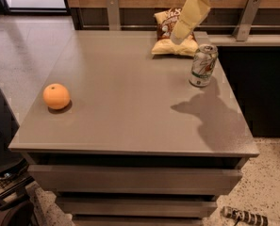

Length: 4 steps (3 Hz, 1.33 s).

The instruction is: Move brown chip bag near orange

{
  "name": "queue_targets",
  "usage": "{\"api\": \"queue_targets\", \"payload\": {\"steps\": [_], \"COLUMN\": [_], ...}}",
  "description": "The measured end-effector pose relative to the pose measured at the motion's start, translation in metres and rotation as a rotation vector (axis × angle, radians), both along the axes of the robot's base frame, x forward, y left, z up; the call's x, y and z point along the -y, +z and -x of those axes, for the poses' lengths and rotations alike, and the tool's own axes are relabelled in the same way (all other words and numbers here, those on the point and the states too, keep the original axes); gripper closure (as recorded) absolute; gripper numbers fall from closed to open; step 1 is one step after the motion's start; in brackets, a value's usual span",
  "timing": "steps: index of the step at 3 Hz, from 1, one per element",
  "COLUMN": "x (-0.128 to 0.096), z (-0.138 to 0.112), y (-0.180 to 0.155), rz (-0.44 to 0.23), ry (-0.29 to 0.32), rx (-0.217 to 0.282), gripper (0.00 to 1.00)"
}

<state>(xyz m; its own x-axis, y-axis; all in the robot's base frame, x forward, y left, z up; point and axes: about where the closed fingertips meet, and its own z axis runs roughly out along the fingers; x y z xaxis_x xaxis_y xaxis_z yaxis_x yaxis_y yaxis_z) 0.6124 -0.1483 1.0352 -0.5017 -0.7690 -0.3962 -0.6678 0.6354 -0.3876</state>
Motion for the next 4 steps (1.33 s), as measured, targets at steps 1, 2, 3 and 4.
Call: {"api": "queue_targets", "payload": {"steps": [1, 2, 3, 4], "x": [0.021, 0.031, 0.031, 0.026], "z": [-0.032, -0.056, -0.056, -0.079], "y": [-0.011, -0.007, -0.007, -0.01], "rz": [-0.044, -0.104, -0.104, -0.152], "ry": [-0.168, -0.296, -0.296, -0.348], "rx": [0.01, 0.025, 0.025, 0.024], "gripper": [0.0, 0.0, 0.0, 0.0]}}
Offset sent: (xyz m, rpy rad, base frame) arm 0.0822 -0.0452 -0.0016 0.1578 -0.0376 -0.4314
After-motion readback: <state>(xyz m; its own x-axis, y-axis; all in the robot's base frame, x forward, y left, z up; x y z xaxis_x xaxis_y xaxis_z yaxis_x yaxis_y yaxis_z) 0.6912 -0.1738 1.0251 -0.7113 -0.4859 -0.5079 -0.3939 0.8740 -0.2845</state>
